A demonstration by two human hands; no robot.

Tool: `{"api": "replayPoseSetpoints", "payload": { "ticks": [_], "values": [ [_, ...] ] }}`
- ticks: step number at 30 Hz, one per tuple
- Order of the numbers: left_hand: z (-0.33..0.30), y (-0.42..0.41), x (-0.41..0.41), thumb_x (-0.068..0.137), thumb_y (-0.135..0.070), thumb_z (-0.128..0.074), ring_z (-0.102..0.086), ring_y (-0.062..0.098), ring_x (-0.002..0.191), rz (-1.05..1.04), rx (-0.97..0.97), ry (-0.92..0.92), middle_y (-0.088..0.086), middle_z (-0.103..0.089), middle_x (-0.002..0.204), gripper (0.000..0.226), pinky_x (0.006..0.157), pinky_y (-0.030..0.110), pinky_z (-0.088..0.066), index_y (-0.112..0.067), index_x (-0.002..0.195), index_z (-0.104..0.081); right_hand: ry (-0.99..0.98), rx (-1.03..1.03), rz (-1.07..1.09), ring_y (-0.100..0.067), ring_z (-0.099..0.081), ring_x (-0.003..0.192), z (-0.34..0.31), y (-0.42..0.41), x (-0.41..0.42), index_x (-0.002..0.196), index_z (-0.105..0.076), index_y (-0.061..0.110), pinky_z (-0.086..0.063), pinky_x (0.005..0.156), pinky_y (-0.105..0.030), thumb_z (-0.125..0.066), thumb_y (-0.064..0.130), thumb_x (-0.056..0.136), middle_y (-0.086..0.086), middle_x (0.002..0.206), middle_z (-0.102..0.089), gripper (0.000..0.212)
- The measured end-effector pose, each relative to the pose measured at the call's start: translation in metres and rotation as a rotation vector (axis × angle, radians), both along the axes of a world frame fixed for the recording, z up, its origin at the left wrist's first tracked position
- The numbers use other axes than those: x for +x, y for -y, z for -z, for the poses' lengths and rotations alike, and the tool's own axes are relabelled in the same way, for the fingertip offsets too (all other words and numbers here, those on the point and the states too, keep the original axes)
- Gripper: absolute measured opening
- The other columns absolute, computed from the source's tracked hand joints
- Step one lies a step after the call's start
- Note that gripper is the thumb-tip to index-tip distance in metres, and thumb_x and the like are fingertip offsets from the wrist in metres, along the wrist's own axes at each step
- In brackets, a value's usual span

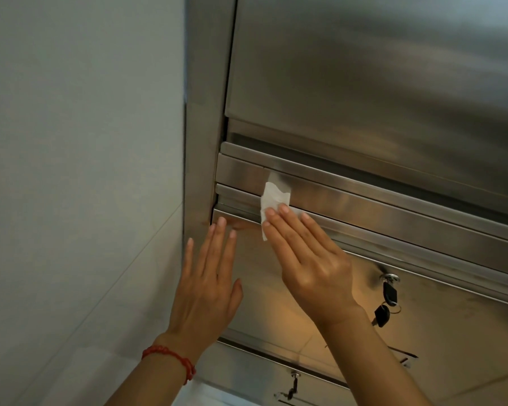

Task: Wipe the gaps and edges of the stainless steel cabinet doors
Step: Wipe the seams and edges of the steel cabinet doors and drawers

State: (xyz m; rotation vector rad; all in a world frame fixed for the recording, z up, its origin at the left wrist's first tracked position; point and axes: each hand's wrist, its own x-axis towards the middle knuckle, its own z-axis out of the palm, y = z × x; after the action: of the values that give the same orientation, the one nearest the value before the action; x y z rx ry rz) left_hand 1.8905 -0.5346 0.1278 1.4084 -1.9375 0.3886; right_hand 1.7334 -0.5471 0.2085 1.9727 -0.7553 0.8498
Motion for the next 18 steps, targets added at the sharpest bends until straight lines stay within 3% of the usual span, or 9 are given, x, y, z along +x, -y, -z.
{"api": "replayPoseSetpoints", "payload": {
  "ticks": [5, 7, 11, 18],
  "values": [
    [-0.002, -0.001, -0.001, 0.085, -0.027, -0.040, -0.035, 0.041, 0.132, 0.008, 0.038, -0.020, 0.026, -0.032, 0.145, 0.063, 0.097, 0.062, -0.040, 0.004, 0.139, -0.027, -0.019, -0.001, -0.013, -0.022, -0.061, 0.111, -0.003, 0.005, 0.010, 0.107, -0.071, 0.005, -0.053, 0.090, -0.036, -0.044, 0.002, 0.097, -0.013, 0.115, -0.066, 0.029],
    [-0.003, -0.001, 0.000, 0.085, -0.028, -0.040, -0.036, 0.041, 0.131, 0.014, 0.040, -0.024, 0.026, -0.033, 0.144, 0.063, 0.096, 0.062, -0.040, 0.003, 0.138, -0.027, -0.016, 0.005, -0.014, -0.022, -0.061, 0.112, -0.002, 0.005, 0.011, 0.107, -0.071, 0.005, -0.053, 0.090, -0.036, -0.043, 0.001, 0.097, -0.013, 0.116, -0.065, 0.030],
    [-0.002, -0.001, 0.001, 0.078, -0.019, -0.068, -0.037, 0.041, 0.131, 0.011, 0.018, -0.017, 0.027, -0.033, 0.144, 0.075, 0.095, 0.063, -0.040, 0.004, 0.138, -0.028, -0.013, 0.009, 0.000, -0.023, -0.060, 0.113, 0.002, 0.001, 0.003, 0.108, -0.071, 0.005, -0.053, 0.089, -0.037, -0.045, 0.001, 0.096, -0.013, 0.117, -0.064, 0.029],
    [-0.005, -0.003, 0.001, 0.086, -0.026, -0.043, -0.035, 0.041, 0.132, 0.020, 0.053, -0.019, 0.027, -0.032, 0.144, 0.062, 0.096, 0.062, -0.040, 0.004, 0.138, -0.027, 0.010, -0.002, -0.009, -0.022, -0.061, 0.112, 0.000, 0.007, 0.016, 0.107, -0.072, 0.005, -0.053, 0.090, -0.035, -0.048, 0.001, 0.094, -0.012, 0.116, -0.066, 0.027]
  ]
}}
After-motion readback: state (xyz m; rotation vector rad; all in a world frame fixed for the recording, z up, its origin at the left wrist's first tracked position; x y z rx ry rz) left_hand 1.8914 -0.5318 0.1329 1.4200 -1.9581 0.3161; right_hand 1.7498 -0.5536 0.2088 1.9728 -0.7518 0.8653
